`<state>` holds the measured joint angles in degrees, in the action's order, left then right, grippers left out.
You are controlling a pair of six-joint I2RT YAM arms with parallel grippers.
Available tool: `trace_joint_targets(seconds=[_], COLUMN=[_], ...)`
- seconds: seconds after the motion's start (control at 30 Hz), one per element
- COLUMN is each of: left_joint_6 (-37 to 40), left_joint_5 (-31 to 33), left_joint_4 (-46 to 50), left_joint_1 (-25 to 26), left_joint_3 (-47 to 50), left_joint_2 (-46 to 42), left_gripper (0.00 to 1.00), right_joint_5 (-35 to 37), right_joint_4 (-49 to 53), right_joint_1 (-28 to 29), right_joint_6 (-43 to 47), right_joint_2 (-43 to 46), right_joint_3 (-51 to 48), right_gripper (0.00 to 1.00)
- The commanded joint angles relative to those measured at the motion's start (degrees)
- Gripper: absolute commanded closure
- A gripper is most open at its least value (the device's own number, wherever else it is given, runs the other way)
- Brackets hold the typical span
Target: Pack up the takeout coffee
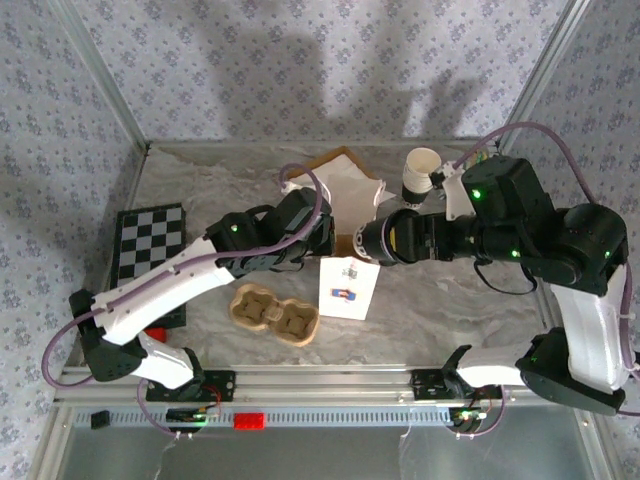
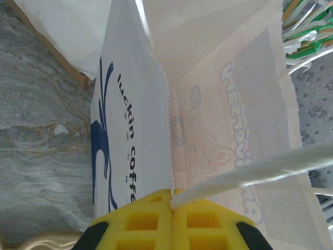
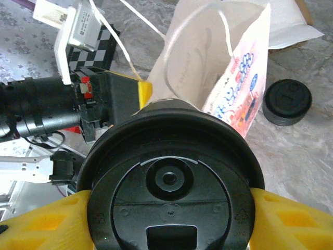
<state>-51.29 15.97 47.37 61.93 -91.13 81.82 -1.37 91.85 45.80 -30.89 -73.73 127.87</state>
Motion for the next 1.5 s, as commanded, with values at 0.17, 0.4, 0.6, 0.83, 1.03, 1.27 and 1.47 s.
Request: trace_joint_targets(seconds=[0.17, 0.4, 0.6, 0.83, 1.03, 1.27, 1.47], left_joint_6=[-5.57, -9.01, -9.02, -6.57, -5.49, -5.45, -6.45], left_joint_5=[3.55, 6.58, 5.09, 2.23, 2.1, 1.81, 1.53], left_joint_4=[-4.24, -7.92, -12.08, -13.2, -13.5, -15.09, -17.15], left_joint_1=[2.84, 3.72, 3.81, 3.93, 4.32, 4.34, 4.34], left_joint_3=[0.63, 5.73, 7.76, 5.84, 6.18, 7.67, 9.04], left_joint_2=[-2.07, -5.48, -6.41, -5.15, -4.74, -5.01, -4.97], left_gripper=[0.98, 0.98, 0.94, 0.94, 0.96, 0.97, 0.98], right_joint_5=[4.79, 10.36, 12.92, 15.39, 15.61, 13.41, 12.4], right_joint_4=[10.35, 11.15, 11.09, 11.07, 11.07, 11.06, 11.04], right_joint_1=[3.64, 5.35, 5.79, 4.82, 3.12, 2.4, 1.64], right_joint_6=[-6.66, -8.11, -9.37, -10.24, -10.57, -10.02, -8.58], right_joint_2=[-4.97, -7.45, -9.4, -11.93, -12.19, -14.38, -18.38], right_joint_3=[4.82, 1.9, 0.63, -2.13, -4.71, -5.5, -3.39], right_gripper=[0.43, 0.45, 0.45, 0.44, 0.44, 0.44, 0.43])
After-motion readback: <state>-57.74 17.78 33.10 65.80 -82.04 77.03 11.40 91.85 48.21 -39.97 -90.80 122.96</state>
